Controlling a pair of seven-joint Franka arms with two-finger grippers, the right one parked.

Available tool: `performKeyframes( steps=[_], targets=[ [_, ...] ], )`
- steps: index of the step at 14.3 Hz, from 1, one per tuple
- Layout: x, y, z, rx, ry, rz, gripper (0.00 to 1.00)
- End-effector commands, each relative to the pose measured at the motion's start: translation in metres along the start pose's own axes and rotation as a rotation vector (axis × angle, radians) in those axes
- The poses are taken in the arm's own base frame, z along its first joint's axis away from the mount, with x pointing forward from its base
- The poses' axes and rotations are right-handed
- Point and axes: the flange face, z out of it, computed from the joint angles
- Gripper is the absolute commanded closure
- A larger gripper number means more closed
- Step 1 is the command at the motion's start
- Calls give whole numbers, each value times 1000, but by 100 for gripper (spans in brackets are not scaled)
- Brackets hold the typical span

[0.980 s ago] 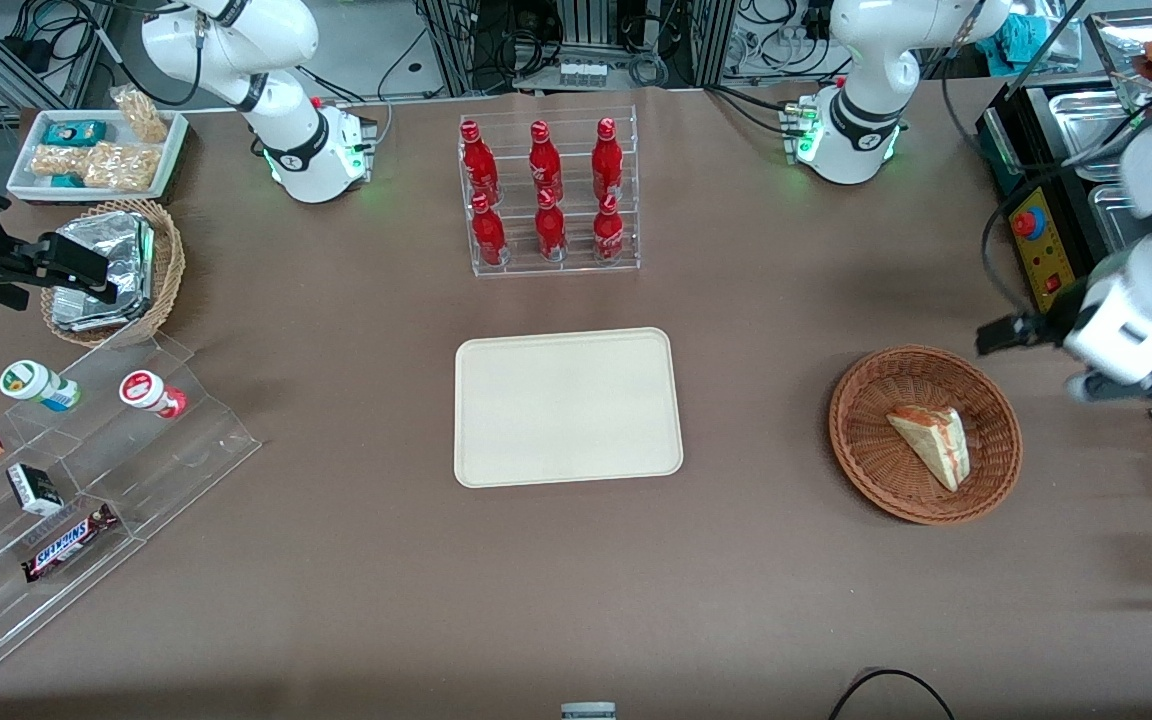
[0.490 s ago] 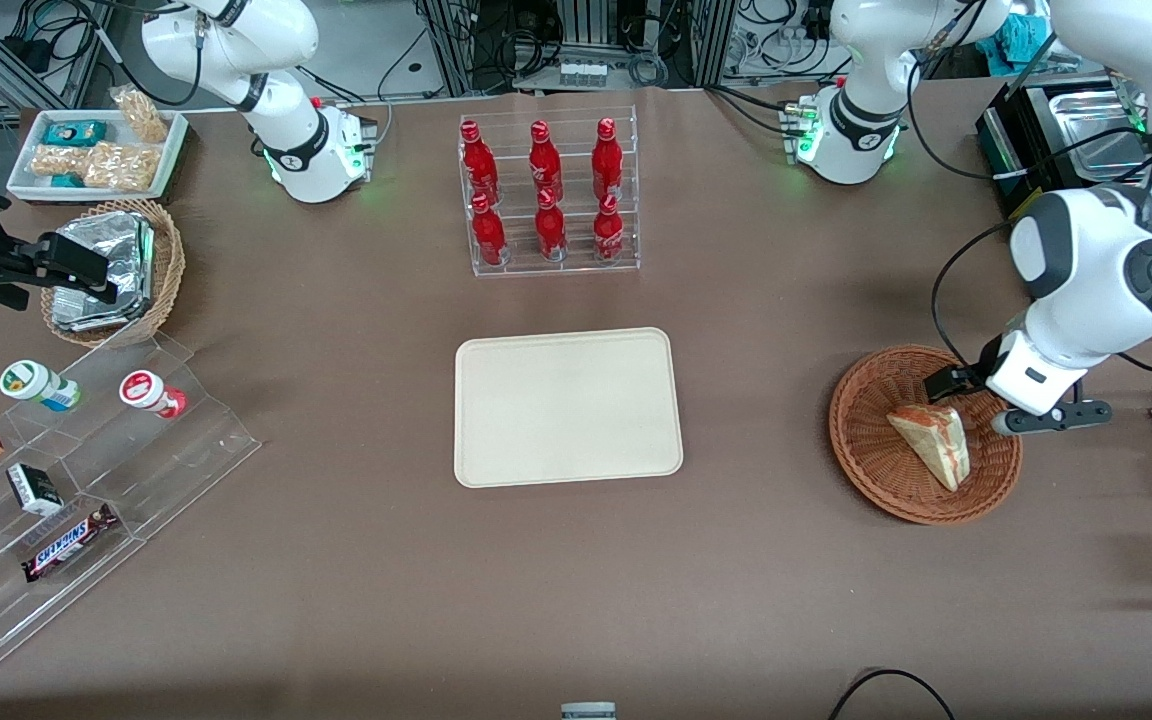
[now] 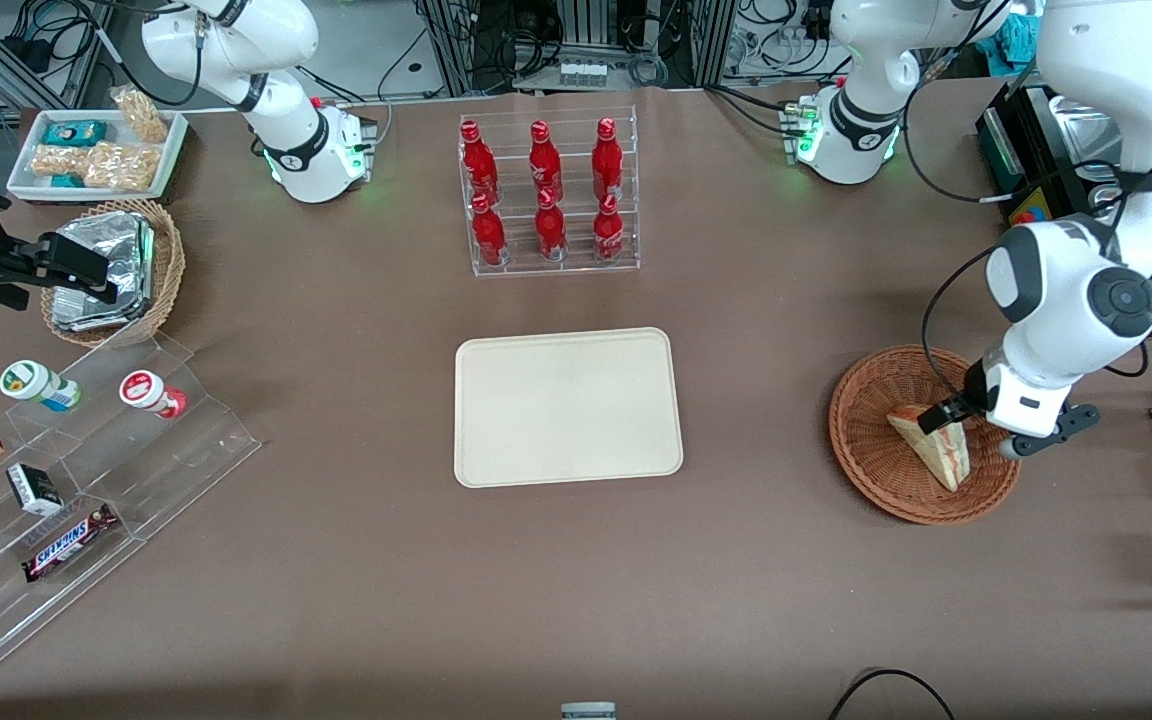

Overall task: Place sandwich from basket to tray
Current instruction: 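Lower the open left gripper onto the wrapped sandwich in the basket, then close the left gripper on the sandwich and lift it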

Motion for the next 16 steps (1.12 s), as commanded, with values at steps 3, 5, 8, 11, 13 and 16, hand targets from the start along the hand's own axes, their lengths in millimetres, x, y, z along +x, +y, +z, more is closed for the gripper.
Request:
performKeyframes(
  steps=[3, 5, 8, 11, 13, 16],
  targets=[
    [5, 2, 36, -23, 14, -107, 42],
    [6, 2, 32, -21, 15, -94, 87],
    [2, 6, 16, -8, 1, -71, 97],
    [0, 23, -28, 19, -70, 30, 100],
    [-16, 73, -49, 37, -135, 186, 99],
    [-59, 159, -55, 32, -133, 365, 98]
  ],
)
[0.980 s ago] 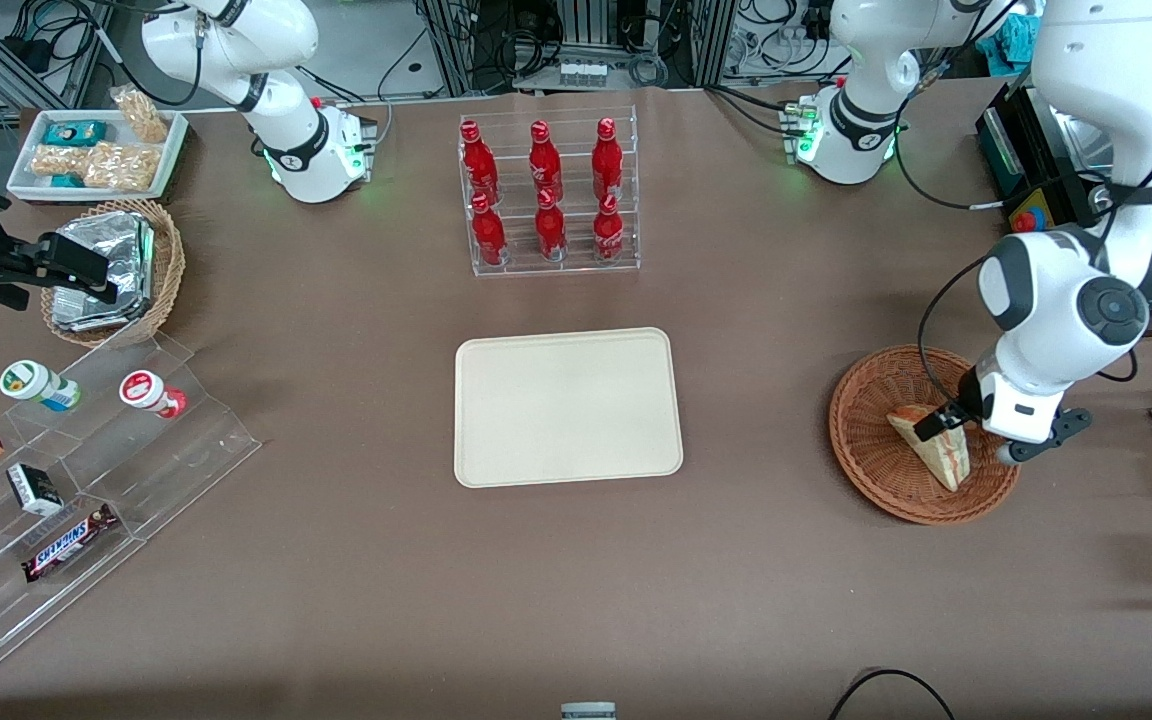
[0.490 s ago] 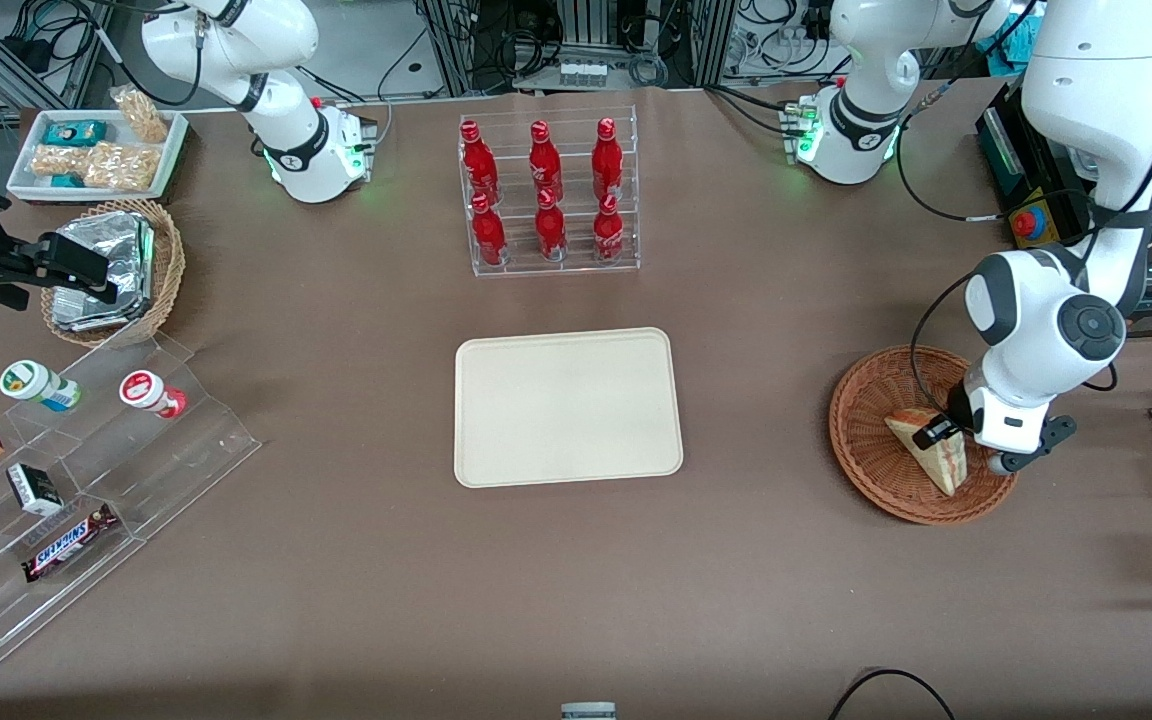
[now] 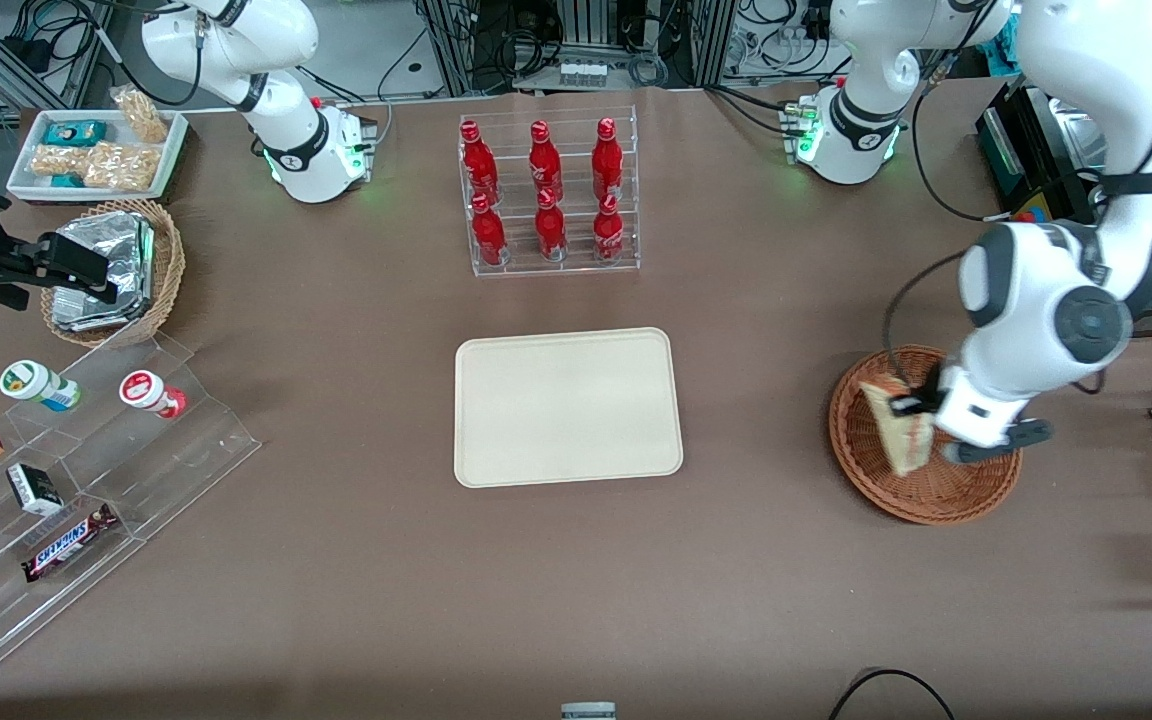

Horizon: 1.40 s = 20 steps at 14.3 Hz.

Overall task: Place sandwich from basket to tray
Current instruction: 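Carry the sandwich with the left gripper over to the cream tray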

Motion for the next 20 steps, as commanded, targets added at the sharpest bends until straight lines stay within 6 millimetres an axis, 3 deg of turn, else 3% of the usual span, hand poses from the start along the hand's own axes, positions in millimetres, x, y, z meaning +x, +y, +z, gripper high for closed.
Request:
performKeyframes(
  steps=[1, 3, 6, 9, 11, 14, 16, 20],
  targets=[
    [-19, 91, 6, 12, -5, 134, 99],
    [-38, 165, 17, 15, 4, 145, 100],
    [-67, 261, 33, 3, 25, 90, 100],
    [-102, 340, 52, -19, 47, 34, 100],
    [-120, 378, 65, -39, 63, 17, 100],
    [-147, 414, 86, -29, 127, 18, 100],
    [-151, 421, 99, -12, 204, 2, 100],
    [-166, 431, 116, -13, 199, 30, 100]
  ],
)
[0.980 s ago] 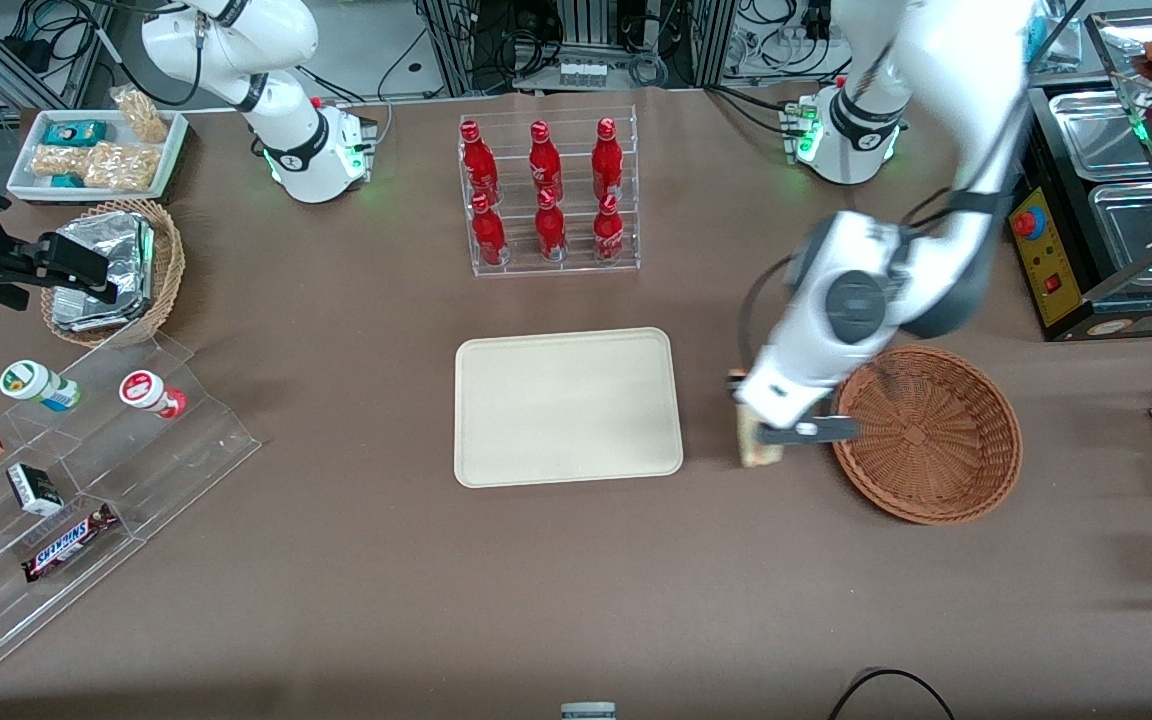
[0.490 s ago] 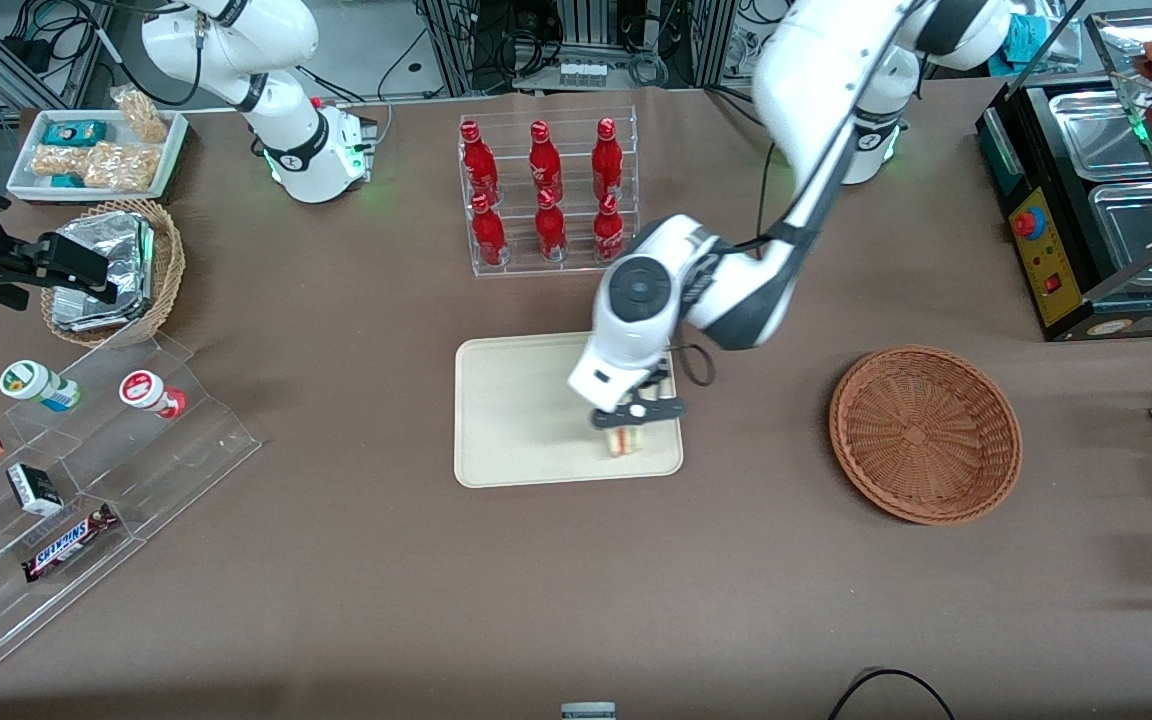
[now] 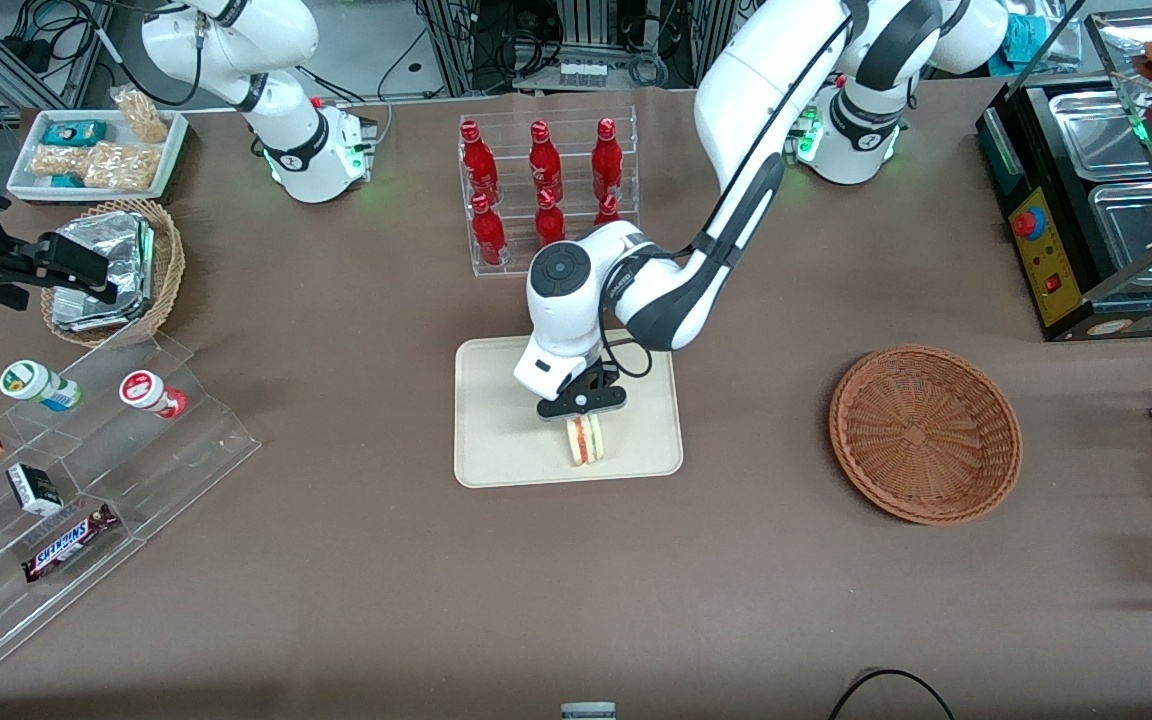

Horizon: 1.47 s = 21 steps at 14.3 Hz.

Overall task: Place sandwich from basket to tray
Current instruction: 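Carry the sandwich with the left gripper over to the cream tray, then lower the sandwich onto the tray and open the left gripper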

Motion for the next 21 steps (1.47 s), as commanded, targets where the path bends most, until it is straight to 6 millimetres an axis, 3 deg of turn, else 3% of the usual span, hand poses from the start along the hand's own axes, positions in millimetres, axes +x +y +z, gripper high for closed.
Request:
performKeyframes(
  steps=[1, 5, 6, 7, 8, 11, 13, 15, 17, 18, 19, 21],
  targets=[
    [-5, 11, 0, -14, 21, 11, 100],
    [-12, 16, -3, -24, 14, 47, 99],
    [-15, 17, -2, -25, 7, 44, 89],
    [-19, 20, -1, -29, -1, 38, 39],
    [-18, 19, -2, -28, 0, 47, 1],
    [-8, 14, -11, -35, 13, 47, 0],
    [-7, 13, -40, -34, 29, 50, 0],
    [20, -9, -73, -8, 13, -16, 0],
    [29, -20, -90, 19, 8, -98, 0],
    [35, -32, -109, 34, 7, -116, 0],
    [39, -46, -115, 71, -9, -127, 0],
    [73, -88, -135, 78, -14, -189, 0]
  ],
)
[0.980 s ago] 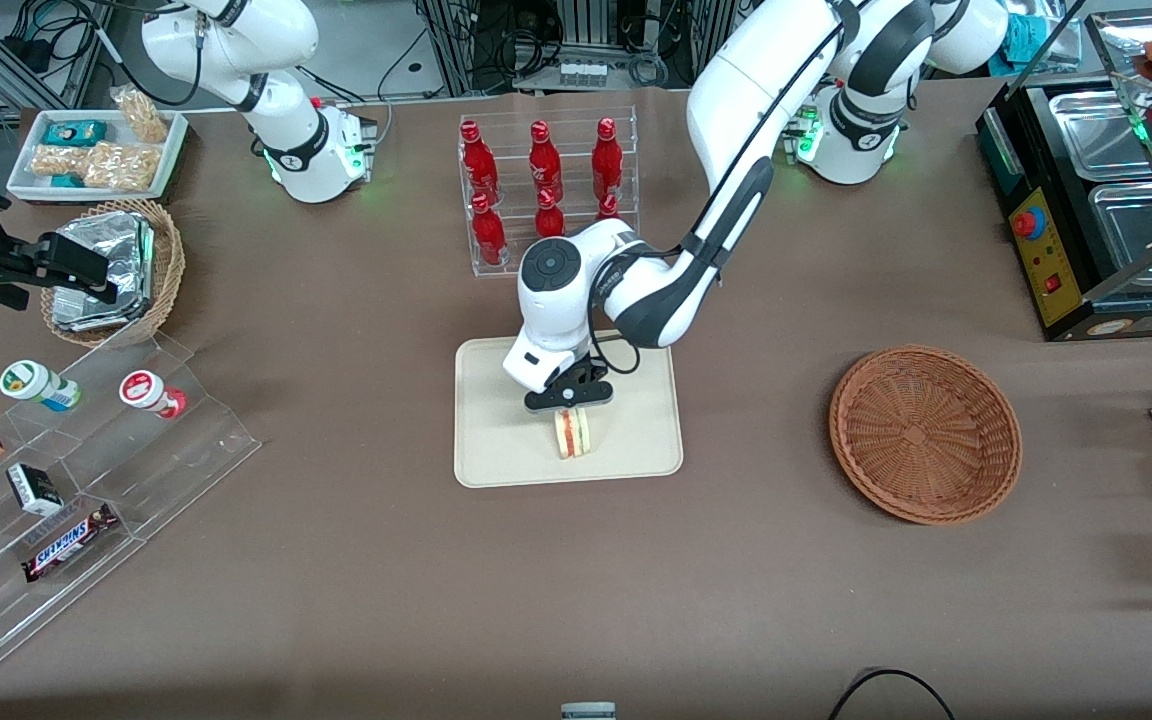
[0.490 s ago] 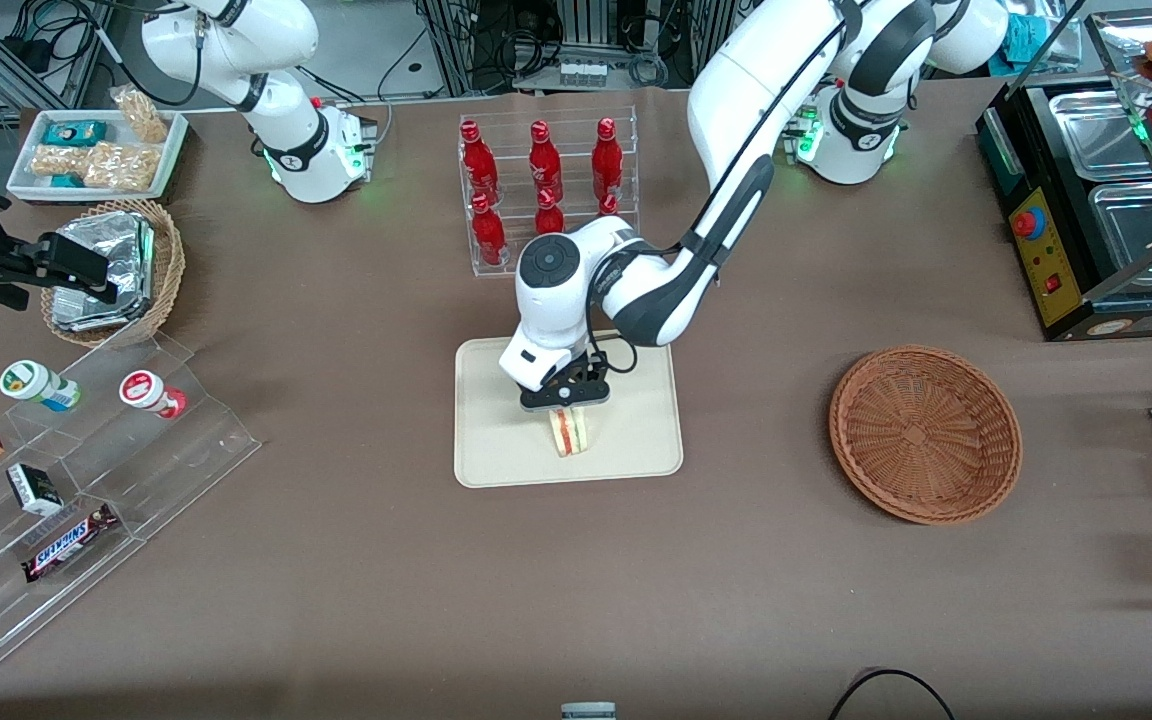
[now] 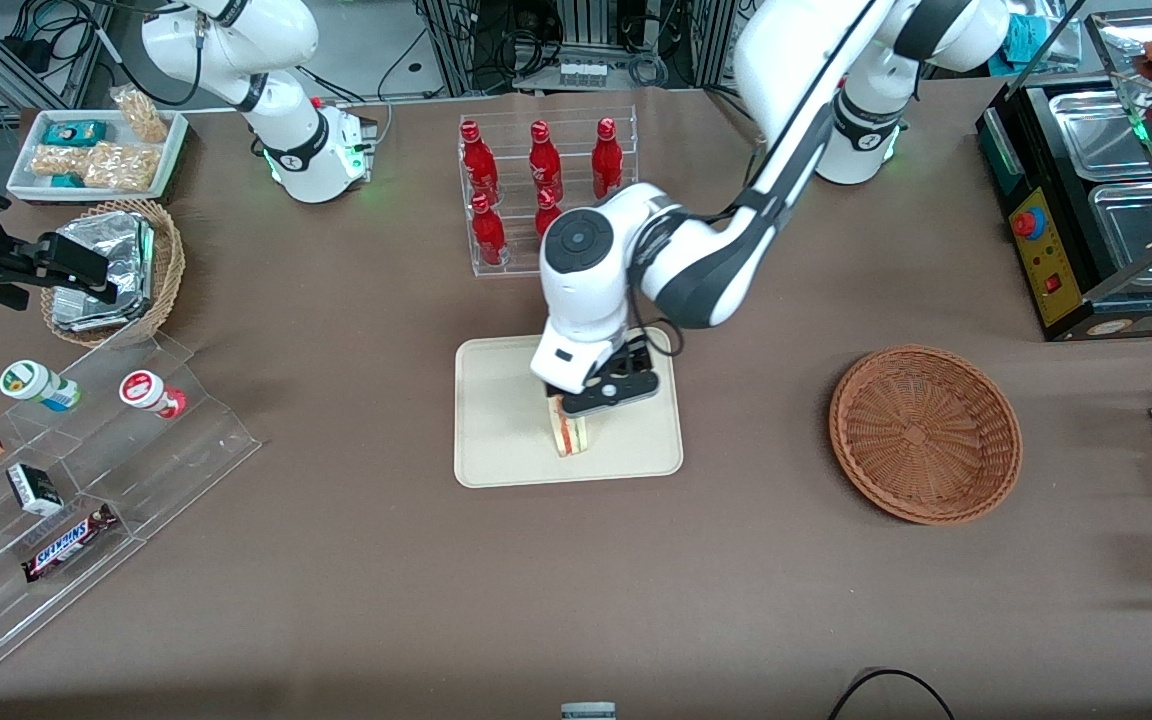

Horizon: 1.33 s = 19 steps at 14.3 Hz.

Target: Place sandwich from basket to tray

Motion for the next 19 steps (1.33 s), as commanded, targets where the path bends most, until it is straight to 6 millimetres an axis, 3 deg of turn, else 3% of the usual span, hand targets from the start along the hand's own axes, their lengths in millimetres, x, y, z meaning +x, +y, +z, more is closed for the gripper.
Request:
performKeyframes(
  steps=[1, 8, 10, 12, 15, 19],
  targets=[
    [30, -52, -20, 21, -15, -40, 0],
    [92, -204, -42, 17, -128, 109, 0],
    [91, -228, -62, 15, -194, 180, 0],
    [108, -276, -88, 9, -247, 213, 0],
    [121, -332, -120, -2, -276, 296, 0],
    [134, -391, -159, -26, -280, 411, 0]
  ],
)
